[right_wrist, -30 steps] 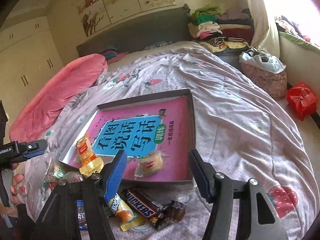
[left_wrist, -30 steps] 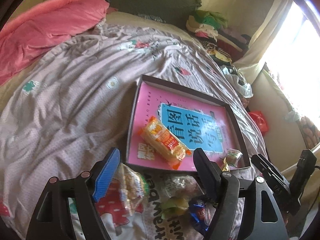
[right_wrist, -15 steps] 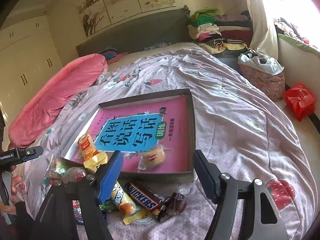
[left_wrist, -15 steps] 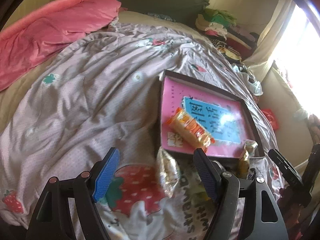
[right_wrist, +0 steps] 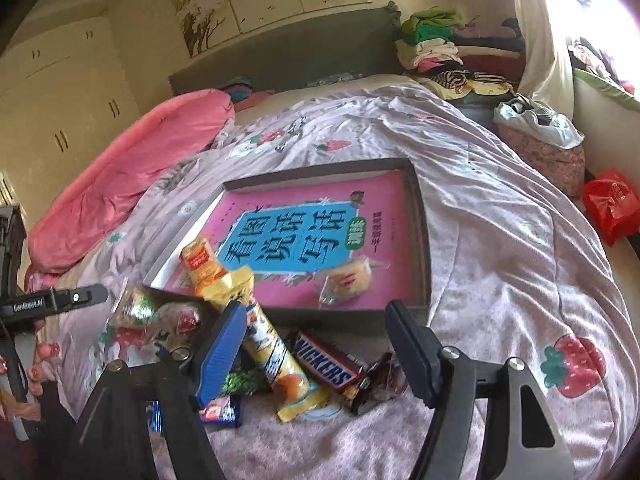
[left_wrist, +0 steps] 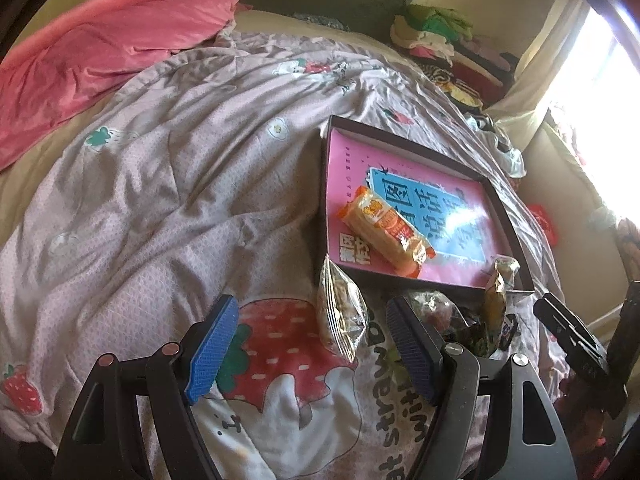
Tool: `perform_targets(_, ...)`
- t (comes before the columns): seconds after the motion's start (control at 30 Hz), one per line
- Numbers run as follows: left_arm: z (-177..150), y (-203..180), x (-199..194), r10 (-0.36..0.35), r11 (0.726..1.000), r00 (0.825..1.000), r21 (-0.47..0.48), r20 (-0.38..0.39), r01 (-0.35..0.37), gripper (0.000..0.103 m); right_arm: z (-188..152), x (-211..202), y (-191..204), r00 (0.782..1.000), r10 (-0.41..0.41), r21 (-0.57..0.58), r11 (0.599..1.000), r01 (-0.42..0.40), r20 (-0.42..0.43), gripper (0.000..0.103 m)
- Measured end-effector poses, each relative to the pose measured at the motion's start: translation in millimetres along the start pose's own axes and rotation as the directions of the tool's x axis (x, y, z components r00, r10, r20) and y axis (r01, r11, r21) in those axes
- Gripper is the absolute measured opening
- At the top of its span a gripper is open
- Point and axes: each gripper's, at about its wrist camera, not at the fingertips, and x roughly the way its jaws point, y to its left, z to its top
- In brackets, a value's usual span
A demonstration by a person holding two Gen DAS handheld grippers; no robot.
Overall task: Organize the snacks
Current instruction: 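Withdraw the left tool from the tray toward the clear nut bag, then grasp the clear nut bag with the left tool while the right tool grasps the yellow stick snack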
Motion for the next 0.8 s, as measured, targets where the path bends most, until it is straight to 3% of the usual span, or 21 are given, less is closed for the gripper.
perform_targets(0.53,-12.7,-18.4,16.8,0.038,0.997,0.998,0.064,-0.046,-0.035,0.077,-17.7,15.1,27.5,0.997,-0.004,-0.11,0.994,-0.004,-0.071,0.071)
perform_targets(0.8,-15.0,-18.7,25.6,0.024,0.998,0.998,0.054,-0.064,-0.02,0.077,-23.1,25.9,35.6,0.996,-0.013,-0.166,0.986,-0.003,-0.09,0.062)
